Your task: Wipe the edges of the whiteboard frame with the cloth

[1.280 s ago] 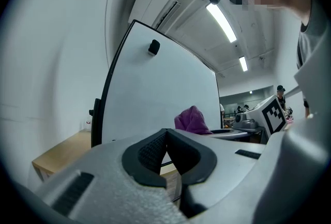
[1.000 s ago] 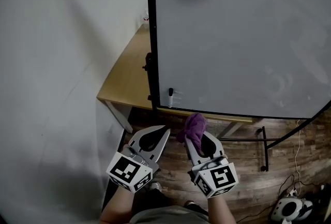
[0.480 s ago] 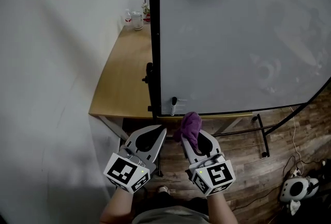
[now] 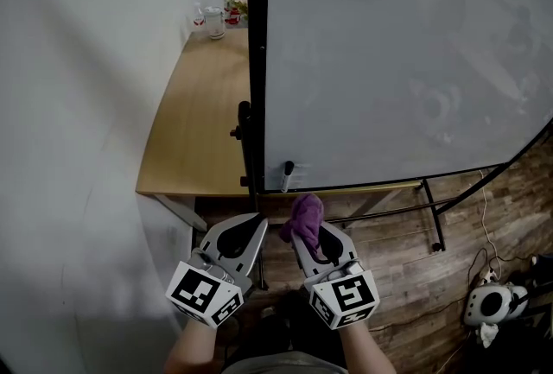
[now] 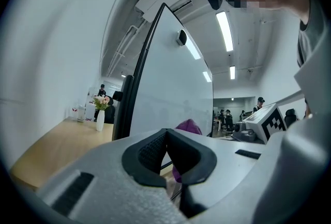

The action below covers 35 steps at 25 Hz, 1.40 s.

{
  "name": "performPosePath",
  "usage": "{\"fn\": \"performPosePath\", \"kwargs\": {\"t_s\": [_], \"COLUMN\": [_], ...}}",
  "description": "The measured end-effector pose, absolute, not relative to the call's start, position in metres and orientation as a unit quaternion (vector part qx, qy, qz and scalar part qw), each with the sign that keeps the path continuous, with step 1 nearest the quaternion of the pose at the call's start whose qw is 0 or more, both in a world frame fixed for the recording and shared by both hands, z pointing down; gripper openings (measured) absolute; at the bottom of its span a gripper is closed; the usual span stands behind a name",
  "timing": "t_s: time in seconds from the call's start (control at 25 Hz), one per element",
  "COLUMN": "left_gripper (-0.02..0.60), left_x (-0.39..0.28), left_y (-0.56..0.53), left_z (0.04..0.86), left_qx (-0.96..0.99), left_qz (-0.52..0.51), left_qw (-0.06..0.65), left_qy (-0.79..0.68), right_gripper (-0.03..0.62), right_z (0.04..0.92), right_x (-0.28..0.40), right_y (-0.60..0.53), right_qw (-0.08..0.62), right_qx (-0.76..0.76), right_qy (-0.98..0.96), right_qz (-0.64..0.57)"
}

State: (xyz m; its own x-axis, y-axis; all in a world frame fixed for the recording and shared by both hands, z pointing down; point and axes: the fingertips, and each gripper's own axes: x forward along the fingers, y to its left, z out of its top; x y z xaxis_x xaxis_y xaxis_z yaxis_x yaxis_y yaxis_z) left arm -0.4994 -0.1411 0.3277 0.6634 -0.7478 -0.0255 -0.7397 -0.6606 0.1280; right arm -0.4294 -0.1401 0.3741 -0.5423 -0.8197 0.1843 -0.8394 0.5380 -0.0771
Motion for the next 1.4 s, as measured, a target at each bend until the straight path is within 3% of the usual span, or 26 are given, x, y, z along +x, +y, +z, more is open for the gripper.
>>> {"fn": "performPosePath", "kwargs": {"t_s": [0.64,1.4], "left_gripper": [0.017,0.017], "left_x": [-0.51,-0.527], "left_y": [-0.162,-0.169], "left_z": [0.376,0.414], "left_qx": [0.892,0.889], "left_qz": [-0.039,-0.017], "left_qw": [0.084,0.089], "left_qy": [-0.442,-0.449], "right_gripper": [0.127,0.137], "right_z": [0.47,0.54], "right_x": [-0.449,-0.487], "right_y": [-0.171,-0.219], "right_qw": [0.135,0.17], "right_qx": [0.441,0.43], "right_qy": [-0.88,-0.878], "right_qz": [0.114,0.124]}}
